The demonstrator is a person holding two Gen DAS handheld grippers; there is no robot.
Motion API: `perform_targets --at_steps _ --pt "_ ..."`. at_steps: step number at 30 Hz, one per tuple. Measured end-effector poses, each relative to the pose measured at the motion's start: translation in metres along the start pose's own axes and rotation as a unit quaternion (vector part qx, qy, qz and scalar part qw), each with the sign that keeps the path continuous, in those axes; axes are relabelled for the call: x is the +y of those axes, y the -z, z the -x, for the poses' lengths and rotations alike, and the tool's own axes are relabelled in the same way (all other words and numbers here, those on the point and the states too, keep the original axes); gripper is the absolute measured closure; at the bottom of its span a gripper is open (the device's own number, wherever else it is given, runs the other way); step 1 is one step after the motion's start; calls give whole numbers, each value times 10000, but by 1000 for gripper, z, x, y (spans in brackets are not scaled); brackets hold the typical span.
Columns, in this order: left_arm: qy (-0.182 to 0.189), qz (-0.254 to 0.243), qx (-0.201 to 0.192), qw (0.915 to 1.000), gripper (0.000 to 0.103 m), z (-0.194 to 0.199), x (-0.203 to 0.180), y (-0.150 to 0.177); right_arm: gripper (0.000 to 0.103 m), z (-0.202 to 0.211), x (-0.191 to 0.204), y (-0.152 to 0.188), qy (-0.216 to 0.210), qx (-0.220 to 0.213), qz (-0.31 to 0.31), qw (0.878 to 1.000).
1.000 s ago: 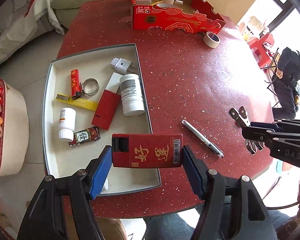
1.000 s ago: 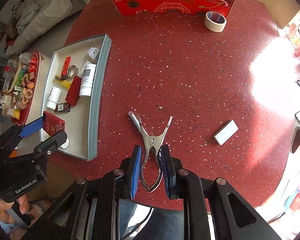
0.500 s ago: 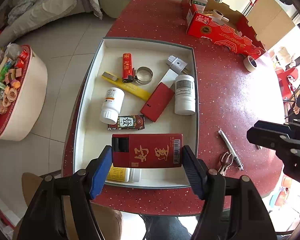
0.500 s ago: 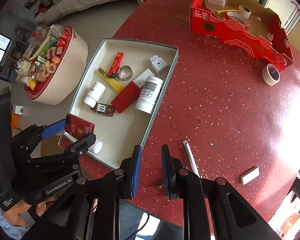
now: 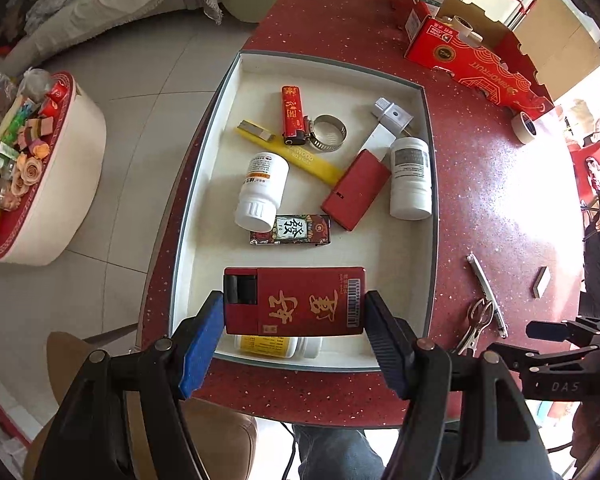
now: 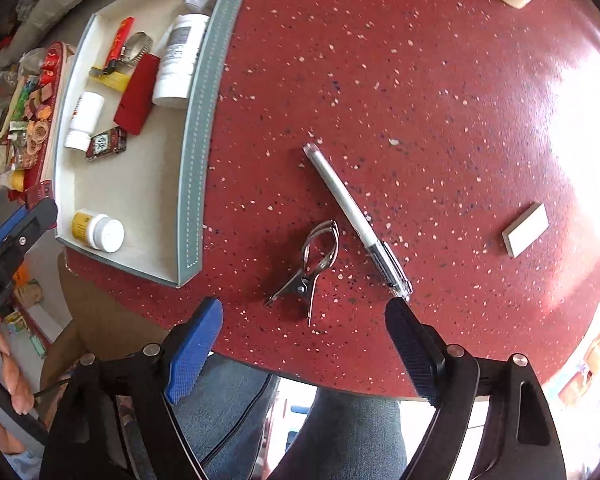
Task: Organize rigid objects
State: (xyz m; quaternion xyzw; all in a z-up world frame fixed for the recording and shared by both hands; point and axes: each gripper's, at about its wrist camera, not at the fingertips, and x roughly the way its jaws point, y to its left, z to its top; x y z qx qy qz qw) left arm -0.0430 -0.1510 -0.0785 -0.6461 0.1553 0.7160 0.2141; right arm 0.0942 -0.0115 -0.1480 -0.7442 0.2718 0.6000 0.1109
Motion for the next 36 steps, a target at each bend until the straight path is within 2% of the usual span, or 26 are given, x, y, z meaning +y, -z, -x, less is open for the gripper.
perform_targets --at_steps 2,4,5,7,9,11,12,16,20,21,22,27,28,30,32,33,34,36 --pt "-39 -111 51 9999 31 -3 -2 1 21 -18 -10 2 -193 156 -515 9984" --pt "-57 -223 79 9997 31 -3 -5 1 31 -32 -13 3 -357 201 -865 9954" --pt "-71 -272 98 9996 31 -4 -5 1 31 -38 -13 3 -349 195 -963 9945" --pt "-102 -367 141 9992 31 -5 -7 1 45 -47 -11 0 -275 130 -1071 9938" --pt "-135 -436 158 9988 31 -5 -7 1 48 -51 -8 -3 -142 60 -1153 9932" --pt "-148 -474 155 9986 31 -5 -6 1 55 -49 1 -5 106 -48 -950 9954" --pt "-148 -484 159 9986 31 -5 -5 0 80 -47 6 -5 333 -102 -774 9964" --pt "-144 -512 134 9985 31 -4 -5 0 81 -36 10 -2 303 -188 -488 9982" --pt "-138 -419 35 9990 31 -2 -4 -2 82 4 18 4 265 -683 -39 9973" --pt "-154 -376 2 9992 31 -1 -3 -2 101 16 22 3 219 -816 79 9964" --pt "-170 -332 -31 9993 31 0 -2 -3 102 27 27 2 162 -932 171 9954" --pt "-174 -64 -68 9998 31 1 7 -7 102 59 62 -19 -106 -1169 615 9912" --pt "-169 -25 -59 9998 31 0 9 -8 102 59 62 -22 -100 -1110 639 9917" --pt "-178 6 -44 9998 31 -1 12 -8 100 44 56 -22 -257 -624 613 9958" --pt "-170 33 -27 9998 31 -3 14 -6 77 26 42 -20 -260 -256 547 9978" --pt "-163 45 -2 9999 31 -4 14 -5 46 17 32 -14 -76 -205 484 9986" --pt "-159 49 27 9999 31 -6 14 -5 37 9 23 -11 83 -191 406 9990" --pt "-141 31 80 9999 31 -9 14 -3 37 -5 11 -3 67 -86 272 9996"
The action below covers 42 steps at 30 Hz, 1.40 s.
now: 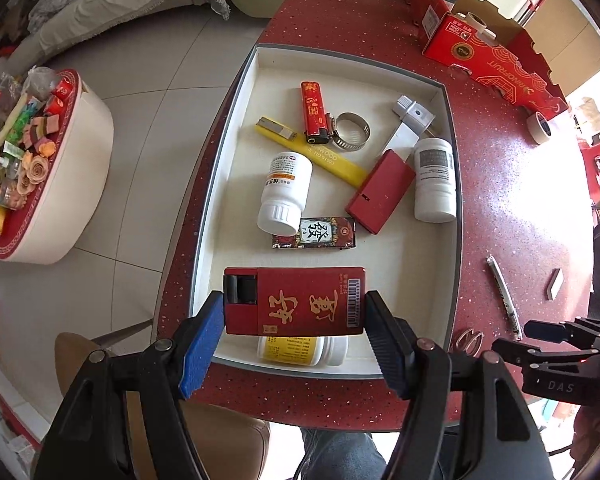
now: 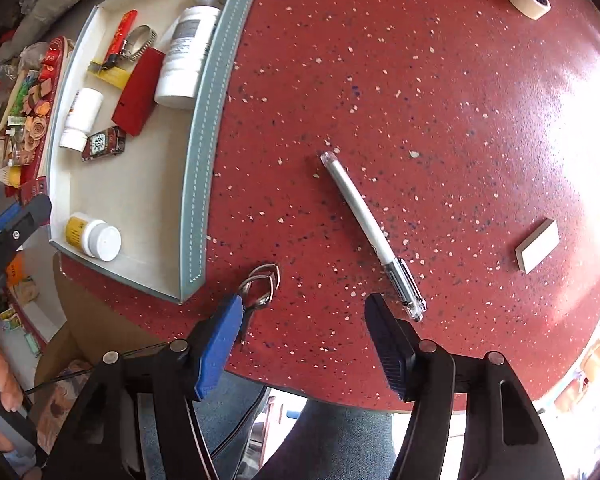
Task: Organize rigid objects
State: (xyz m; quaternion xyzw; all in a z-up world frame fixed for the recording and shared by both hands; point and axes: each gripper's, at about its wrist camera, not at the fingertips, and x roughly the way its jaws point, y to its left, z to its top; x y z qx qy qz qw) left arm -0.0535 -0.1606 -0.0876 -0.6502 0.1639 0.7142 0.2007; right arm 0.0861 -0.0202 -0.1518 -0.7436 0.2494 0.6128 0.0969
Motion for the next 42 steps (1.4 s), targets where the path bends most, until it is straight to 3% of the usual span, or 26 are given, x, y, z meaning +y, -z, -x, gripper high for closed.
perform_targets --at_steps 6,10,12,16,18,21,25,29,32,35,42 --pt "-39 -201 97 9997 31 -6 -7 0 37 -23 -4 5 -255 20 -523 9983" --pt "-65 -288 90 9995 31 -5 -10 -1 48 -32 17 -2 -292 -61 -381 9988" --pt "-85 -316 110 9994 31 -6 -10 -1 70 -40 32 -4 -70 142 -90 9998" --pt "-97 -287 86 9995 31 -6 -9 -2 71 -40 37 0 27 97 60 9999" --pt "-77 -255 108 9996 31 -7 -9 -2 81 -40 42 0 240 65 257 9994" --pt "-75 -273 84 9996 31 -6 -11 -2 82 -33 46 10 312 -101 535 9980" --pt "-27 -280 54 9996 30 -5 -14 -2 83 17 6 16 -11 -613 41 9981" --pt "-22 -363 12 9993 30 -6 -22 -6 83 63 -51 6 67 -1085 -566 9925" --pt "-62 -374 -34 9993 30 -5 -29 -11 82 86 -66 -1 73 -1358 -674 9884" --pt "-102 -335 -188 9992 30 2 -32 -17 82 107 -47 -18 -137 -1534 -359 9874" --pt "-134 -88 -288 9995 31 11 -20 -23 82 99 64 -51 -686 -1570 632 9832"
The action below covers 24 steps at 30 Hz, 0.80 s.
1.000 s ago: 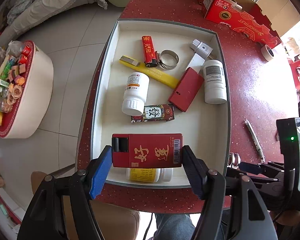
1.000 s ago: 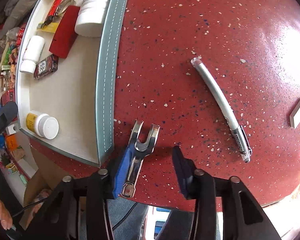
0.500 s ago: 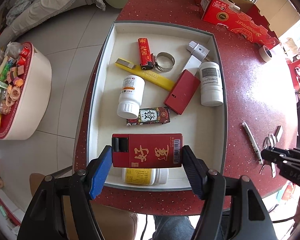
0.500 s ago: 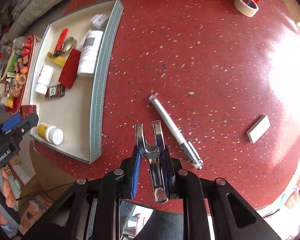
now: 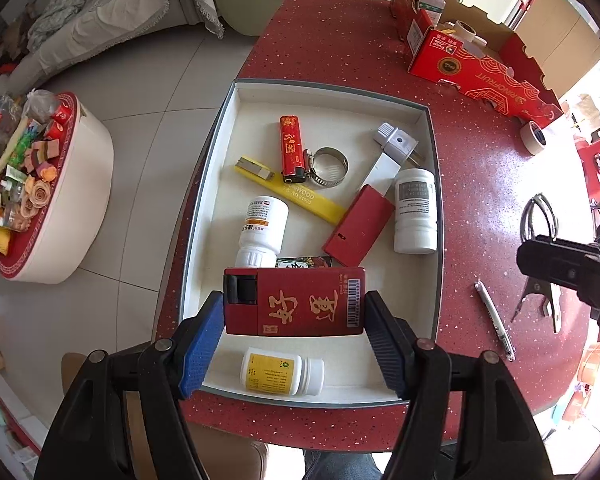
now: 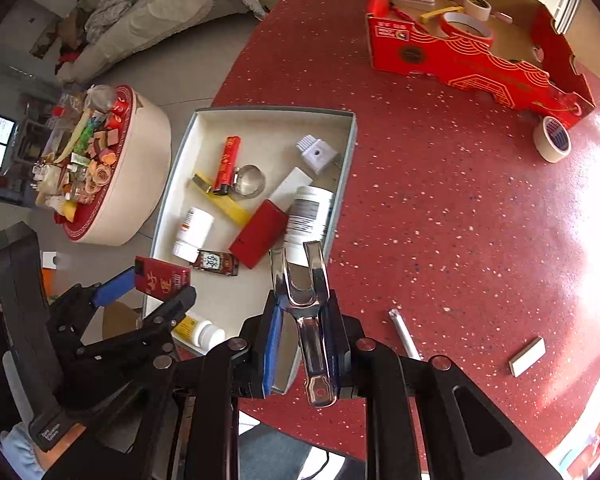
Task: Organize rigid objects
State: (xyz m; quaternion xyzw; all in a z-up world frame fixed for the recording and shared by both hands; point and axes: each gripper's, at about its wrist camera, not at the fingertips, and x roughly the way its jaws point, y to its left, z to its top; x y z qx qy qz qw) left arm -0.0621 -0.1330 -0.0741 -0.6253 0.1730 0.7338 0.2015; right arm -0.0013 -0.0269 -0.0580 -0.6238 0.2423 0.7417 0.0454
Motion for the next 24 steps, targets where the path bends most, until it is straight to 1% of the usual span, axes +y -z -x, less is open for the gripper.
perform_targets --at_steps 3,5,7,11,13,14,15,16,17,18,19,20,21,22,23,24 --pt "-50 83 25 10000 31 -1 7 4 82 -4 15 -3 -177 31 65 9998" --pt "-78 119 96 9999 31 -6 9 8 82 -6 15 -2 -145 66 96 9998" --pt "-102 119 176 9997 31 -12 9 11 82 -7 4 0 -54 81 19 10000" --pt "-113 51 318 9994 30 -25 5 15 82 1 -43 6 241 101 -464 9986" --pt "-125 -2 343 9993 30 -29 2 15 82 13 -77 8 531 9 -785 9955" --pt "-124 -16 354 9993 30 -31 1 15 82 22 -96 8 765 -81 -971 9923" --pt "-124 -21 357 9993 30 -32 0 14 82 33 -117 8 1126 -235 -1204 9860" --pt "-134 -21 359 9993 30 -33 0 14 82 49 -140 9 1681 -487 -1485 9733" --pt "-139 -14 359 9993 30 -34 0 13 82 67 -162 9 2434 -800 -1764 9504" --pt "-147 -9 355 9993 30 -34 1 12 80 84 -180 11 3058 -1132 -2005 9238" --pt "-170 1 343 9993 30 -34 1 11 51 97 -195 14 3385 -1445 -2206 9032" --pt "-197 16 328 9993 30 -34 2 10 22 100 -206 16 3526 -1464 -2339 8942" --pt "-205 32 334 9992 30 -35 3 9 2 96 -211 16 3474 -1293 -2317 8994" --pt "-199 52 326 9993 29 -34 4 8 2 87 -209 17 3220 -1080 -2159 9155" --pt "-203 78 311 9993 25 -34 5 7 2 72 -202 19 2890 -799 -1885 9352" --pt "-217 106 302 9993 24 -33 6 6 2 52 -189 22 2652 -501 -1545 9504"
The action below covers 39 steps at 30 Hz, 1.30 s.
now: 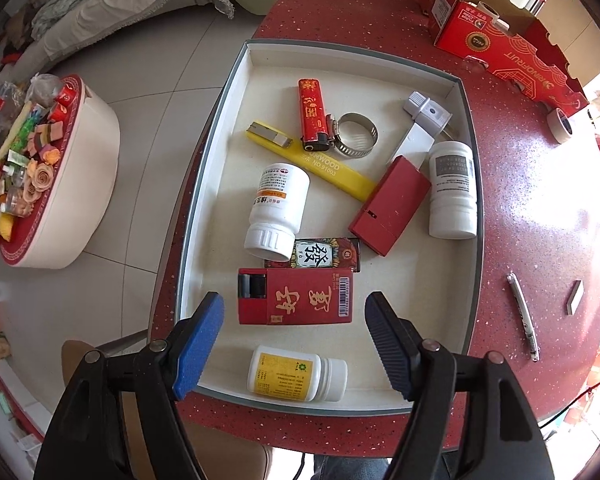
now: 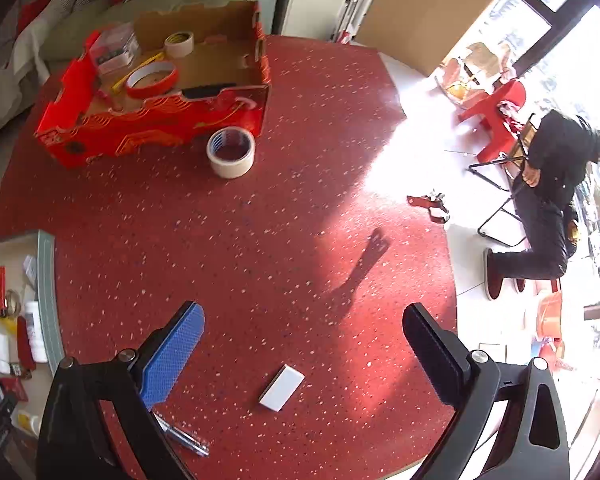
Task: Organize rigid objects
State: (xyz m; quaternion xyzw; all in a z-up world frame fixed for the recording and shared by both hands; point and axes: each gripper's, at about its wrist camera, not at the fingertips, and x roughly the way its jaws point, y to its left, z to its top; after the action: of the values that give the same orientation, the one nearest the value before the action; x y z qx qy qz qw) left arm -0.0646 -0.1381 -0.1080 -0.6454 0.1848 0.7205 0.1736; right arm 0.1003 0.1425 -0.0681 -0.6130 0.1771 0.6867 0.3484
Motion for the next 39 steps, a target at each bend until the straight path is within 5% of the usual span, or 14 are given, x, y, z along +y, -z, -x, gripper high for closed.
perform_targets --at_steps 5,7,11,12,15,17,18,23,28,34,39 --pt "-37 9 -19 10000 24 3 0 -4 2 -36 102 70 -577 623 1962 9769" --pt "-57 -31 -19 10000 24 4 -2 -5 16 -45 128 92 -718 800 2402 9648" --pt "-124 -117 17 9999 24 3 -5 -4 30 -67 152 109 -771 1068 2539 9582" --pt "-141 -142 26 9998 24 3 -6 -4 41 -72 154 110 -774 1153 2501 9582" --pt "-155 -183 11 9997 23 5 -5 -3 45 -75 149 108 -880 1192 2287 9622" --pt "-173 -184 7 9997 23 6 -5 -2 67 -74 145 107 -998 1222 2148 9638" --pt "-184 -178 2 9997 23 7 -4 -1 91 -72 145 106 -957 1201 2142 9646" --pt "-184 -130 -37 9997 22 11 -1 1 92 -62 134 106 -1004 1180 1889 9697" --pt "-177 -65 -143 9997 22 17 1 5 92 -25 124 95 -1560 953 1523 9713" --pt "-176 70 -181 9997 22 20 7 3 92 20 149 74 -2295 701 1627 9570" --pt "-184 220 -225 9993 22 22 18 5 92 43 213 84 -2630 675 1970 9421"
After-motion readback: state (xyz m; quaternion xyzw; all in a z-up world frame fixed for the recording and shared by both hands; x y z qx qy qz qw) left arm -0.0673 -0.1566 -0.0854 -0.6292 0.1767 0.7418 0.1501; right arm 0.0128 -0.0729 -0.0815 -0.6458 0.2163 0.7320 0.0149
